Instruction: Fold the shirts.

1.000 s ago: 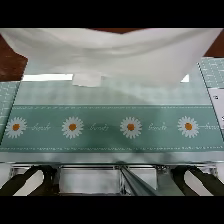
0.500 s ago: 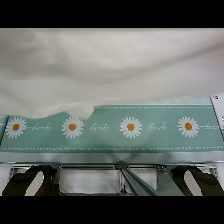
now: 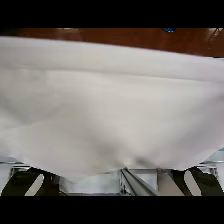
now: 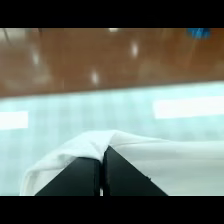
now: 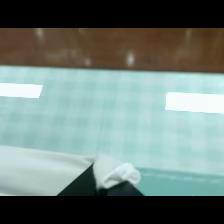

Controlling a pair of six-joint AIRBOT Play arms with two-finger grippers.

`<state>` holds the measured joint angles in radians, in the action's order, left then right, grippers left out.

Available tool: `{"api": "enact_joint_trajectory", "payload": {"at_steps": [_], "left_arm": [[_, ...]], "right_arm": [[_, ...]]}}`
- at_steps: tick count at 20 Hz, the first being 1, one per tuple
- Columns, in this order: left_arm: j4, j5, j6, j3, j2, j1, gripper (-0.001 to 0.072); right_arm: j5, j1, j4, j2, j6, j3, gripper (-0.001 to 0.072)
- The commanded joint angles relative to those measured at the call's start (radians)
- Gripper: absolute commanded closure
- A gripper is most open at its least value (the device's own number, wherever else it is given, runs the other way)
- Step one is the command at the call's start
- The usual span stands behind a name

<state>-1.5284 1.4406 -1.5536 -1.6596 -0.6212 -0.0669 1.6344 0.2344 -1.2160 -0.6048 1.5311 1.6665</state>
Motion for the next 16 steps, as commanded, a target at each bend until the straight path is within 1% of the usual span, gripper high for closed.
{"api": "enact_joint_trajectory", "payload": {"at_steps": [1,4,6,7,10,11,13,15,16], "left_arm": [[-0.020,-0.022,-0.016,0.229,-0.055,-0.007,0.0689],[-0.018,-0.177,-0.042,0.393,-0.156,-0.007,0.0689],[-0.008,-0.288,-0.065,0.438,-0.263,-0.008,0.0689],[-0.008,-0.353,-0.072,0.441,-0.332,-0.008,0.0689],[-0.006,-0.568,-0.126,0.417,-0.537,-0.008,0.0689],[-0.005,-0.610,-0.146,0.388,-0.610,-0.007,0.0689],[-0.005,-0.647,-0.172,0.288,-0.776,-0.007,0.0689],[0.000,-0.641,-0.173,0.172,-0.923,-0.007,0.0689],[0.009,-0.625,-0.187,0.108,-0.991,-0.007,0.0689]], "right_arm": [[-0.141,-0.001,0.014,0.000,-0.011,-0.260,0.0689],[-0.323,-0.001,0.060,-0.051,-0.044,-0.523,0.0689],[-0.442,-0.001,0.102,-0.145,-0.090,-0.630,0.0689],[-0.495,-0.001,0.119,-0.211,-0.114,-0.649,0.0689],[-0.669,-0.001,0.223,-0.456,-0.203,-0.626,0.0689],[-0.706,-0.001,0.264,-0.553,-0.229,-0.591,0.0689],[-0.723,-0.001,0.332,-0.749,-0.264,-0.483,0.0689],[-0.713,-0.001,0.363,-0.911,-0.268,-0.365,0.0689],[-0.702,-0.001,0.374,-0.986,-0.268,-0.304,0.0689]]}}
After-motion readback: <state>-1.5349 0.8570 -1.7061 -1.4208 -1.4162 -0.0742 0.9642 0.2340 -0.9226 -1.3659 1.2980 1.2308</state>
